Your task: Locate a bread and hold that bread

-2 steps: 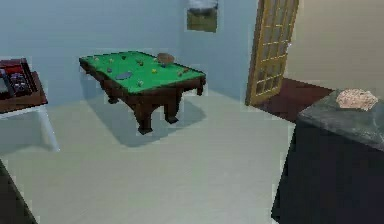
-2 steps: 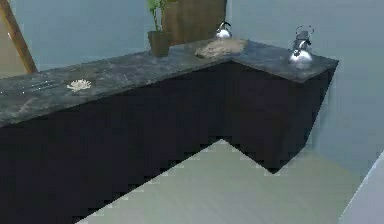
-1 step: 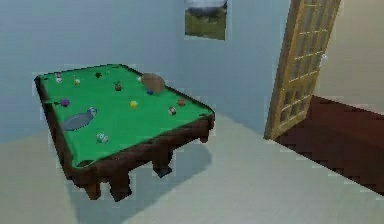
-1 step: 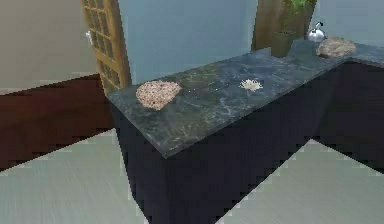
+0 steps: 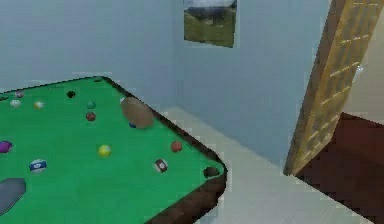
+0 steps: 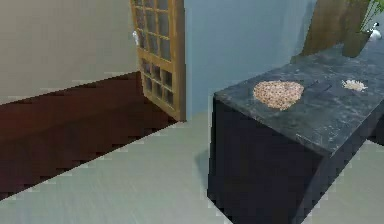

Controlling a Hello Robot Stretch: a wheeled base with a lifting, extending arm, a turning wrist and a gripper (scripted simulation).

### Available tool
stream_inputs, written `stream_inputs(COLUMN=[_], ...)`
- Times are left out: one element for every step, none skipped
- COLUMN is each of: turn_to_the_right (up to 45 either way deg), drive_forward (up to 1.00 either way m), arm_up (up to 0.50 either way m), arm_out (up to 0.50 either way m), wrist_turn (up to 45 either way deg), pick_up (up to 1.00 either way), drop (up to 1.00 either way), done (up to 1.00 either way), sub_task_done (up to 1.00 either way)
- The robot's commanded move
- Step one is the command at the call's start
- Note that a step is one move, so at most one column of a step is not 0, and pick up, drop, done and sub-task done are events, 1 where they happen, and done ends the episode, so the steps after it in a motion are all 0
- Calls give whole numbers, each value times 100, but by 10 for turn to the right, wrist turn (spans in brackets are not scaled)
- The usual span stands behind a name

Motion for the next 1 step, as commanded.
stream_inputs(turn_to_the_right=[-450], drive_forward=[0], arm_up=[0], arm_out=[0], wrist_turn=[0], pick_up=[0], drop=[0], done=[0], sub_task_done=[0])
